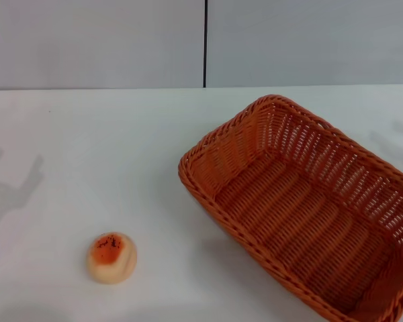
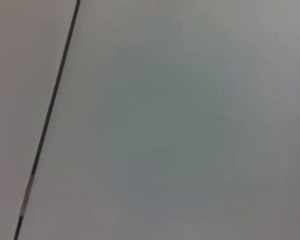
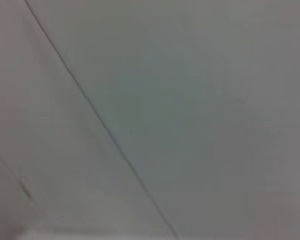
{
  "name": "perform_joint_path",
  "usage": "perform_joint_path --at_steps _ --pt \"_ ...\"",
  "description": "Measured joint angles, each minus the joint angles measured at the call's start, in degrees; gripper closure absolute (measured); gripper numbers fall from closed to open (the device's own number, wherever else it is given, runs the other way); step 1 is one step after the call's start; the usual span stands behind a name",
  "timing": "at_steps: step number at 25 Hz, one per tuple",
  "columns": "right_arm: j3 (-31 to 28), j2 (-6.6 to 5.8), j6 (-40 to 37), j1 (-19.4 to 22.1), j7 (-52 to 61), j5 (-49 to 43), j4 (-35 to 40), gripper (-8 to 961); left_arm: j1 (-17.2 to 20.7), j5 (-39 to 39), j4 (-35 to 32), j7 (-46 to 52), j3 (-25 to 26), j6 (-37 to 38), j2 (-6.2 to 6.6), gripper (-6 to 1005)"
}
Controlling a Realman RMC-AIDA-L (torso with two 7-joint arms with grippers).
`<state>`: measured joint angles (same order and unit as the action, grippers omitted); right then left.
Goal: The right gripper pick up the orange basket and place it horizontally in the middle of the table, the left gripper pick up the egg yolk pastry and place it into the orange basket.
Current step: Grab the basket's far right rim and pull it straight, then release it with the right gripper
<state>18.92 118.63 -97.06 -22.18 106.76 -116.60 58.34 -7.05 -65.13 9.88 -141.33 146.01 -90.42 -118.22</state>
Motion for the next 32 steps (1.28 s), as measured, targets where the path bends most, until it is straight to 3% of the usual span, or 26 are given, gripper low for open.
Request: perform_joint_path --at_steps 1,2,3,7,8,11,13,18,26,32 --pt "0.0 0.0 0.0 0.0 0.0 0.0 0.0 234 -0.07 0.0 -0.01 0.0 0.0 0.63 0.0 170" --pt "2.8 -0.01 -0.82 -0.21 7.07 -3.65 6.42 234 -0.1 0.0 -0.03 0.0 -0.01 1.26 0.0 170" --pt "2.8 -0.01 -0.82 -0.21 7.07 -3.65 6.42 234 -0.1 0.0 -0.03 0.0 -0.01 1.26 0.0 170" --pt "5.56 -0.27 -7.0 -2.29 21.35 -13.97 20.18 234 -0.15 0.0 -0.04 0.0 -0.03 2.86 0.04 170" --pt "5.56 -0.27 -7.0 -2.29 21.35 -13.97 20.18 235 -0.16 0.0 -0.04 0.0 -0.03 3.18 0.05 170" --pt "5.7 -1.66 -12.26 -5.49 26.98 -19.48 23.62 235 -0.27 0.0 -0.04 0.0 -0.03 4.17 0.06 171" --pt "5.81 -3.34 -17.38 -9.1 29.95 -23.64 22.92 235 -0.36 0.0 -0.04 0.0 -0.03 4.77 0.08 171" --pt "9.19 -4.53 -19.21 -12.5 32.76 -29.77 18.61 235 -0.6 0.0 0.05 0.0 -0.01 5.8 0.13 171" --pt "12.64 -4.11 -14.69 -13.07 33.8 -32.1 14.4 241 -0.72 0.18 0.39 0.0 0.44 5.93 0.18 172" --pt "15.1 -3.74 -6.98 -13.74 30.18 -30.85 2.86 252 -1.24 0.25 0.4 0.0 0.47 6.31 0.18 172"
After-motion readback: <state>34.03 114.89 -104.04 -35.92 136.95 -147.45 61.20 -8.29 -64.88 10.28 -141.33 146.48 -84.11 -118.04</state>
